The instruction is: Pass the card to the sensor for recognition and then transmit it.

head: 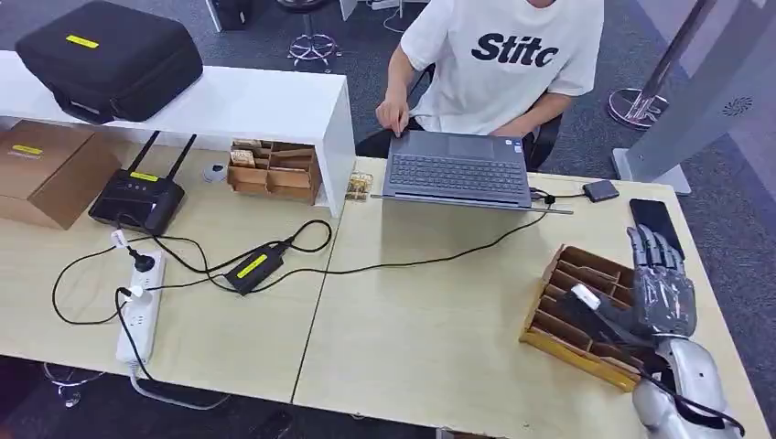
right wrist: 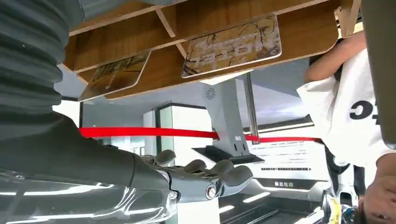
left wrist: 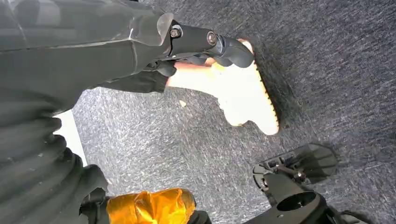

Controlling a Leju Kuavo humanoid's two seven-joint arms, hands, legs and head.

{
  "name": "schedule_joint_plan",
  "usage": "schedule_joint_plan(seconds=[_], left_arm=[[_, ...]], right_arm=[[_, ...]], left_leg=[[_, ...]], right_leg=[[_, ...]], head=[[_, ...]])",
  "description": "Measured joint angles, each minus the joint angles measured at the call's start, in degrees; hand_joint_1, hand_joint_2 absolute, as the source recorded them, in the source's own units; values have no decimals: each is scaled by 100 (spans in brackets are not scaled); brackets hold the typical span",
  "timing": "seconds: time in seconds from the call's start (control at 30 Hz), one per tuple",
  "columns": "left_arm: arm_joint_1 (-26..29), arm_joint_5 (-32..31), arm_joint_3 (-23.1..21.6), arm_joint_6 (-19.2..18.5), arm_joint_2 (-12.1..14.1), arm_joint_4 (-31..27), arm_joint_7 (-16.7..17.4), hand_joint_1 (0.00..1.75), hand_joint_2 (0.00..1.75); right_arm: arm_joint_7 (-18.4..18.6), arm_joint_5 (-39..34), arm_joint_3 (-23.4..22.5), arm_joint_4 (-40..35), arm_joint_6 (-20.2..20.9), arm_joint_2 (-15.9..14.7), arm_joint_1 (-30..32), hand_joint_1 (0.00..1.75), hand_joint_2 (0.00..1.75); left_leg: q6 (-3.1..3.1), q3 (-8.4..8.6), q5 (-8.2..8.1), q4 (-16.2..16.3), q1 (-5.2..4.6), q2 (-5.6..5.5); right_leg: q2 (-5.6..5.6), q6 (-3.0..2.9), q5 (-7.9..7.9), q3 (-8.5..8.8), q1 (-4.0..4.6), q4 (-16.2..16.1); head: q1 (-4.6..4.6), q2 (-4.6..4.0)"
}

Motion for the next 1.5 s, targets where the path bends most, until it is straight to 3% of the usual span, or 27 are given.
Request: schedule_joint_plan(seconds=[0.9, 1.5], left_arm=[[0, 7, 0, 17, -2, 0, -28, 0, 175], [1, 0, 0, 26, -4, 0, -74, 0, 175]], right_arm=[[-284, -50, -129, 35, 122, 46, -22, 0, 175], [-413, -223, 81, -365, 208, 162, 43, 0, 175]], left_leg=[[0, 5, 0, 0, 0, 1], [0, 3, 0, 0, 0, 1]], right_leg=[[1, 0, 1, 6, 0, 1], [1, 0, 0, 3, 0, 2]], head=[[0, 0], [0, 0]])
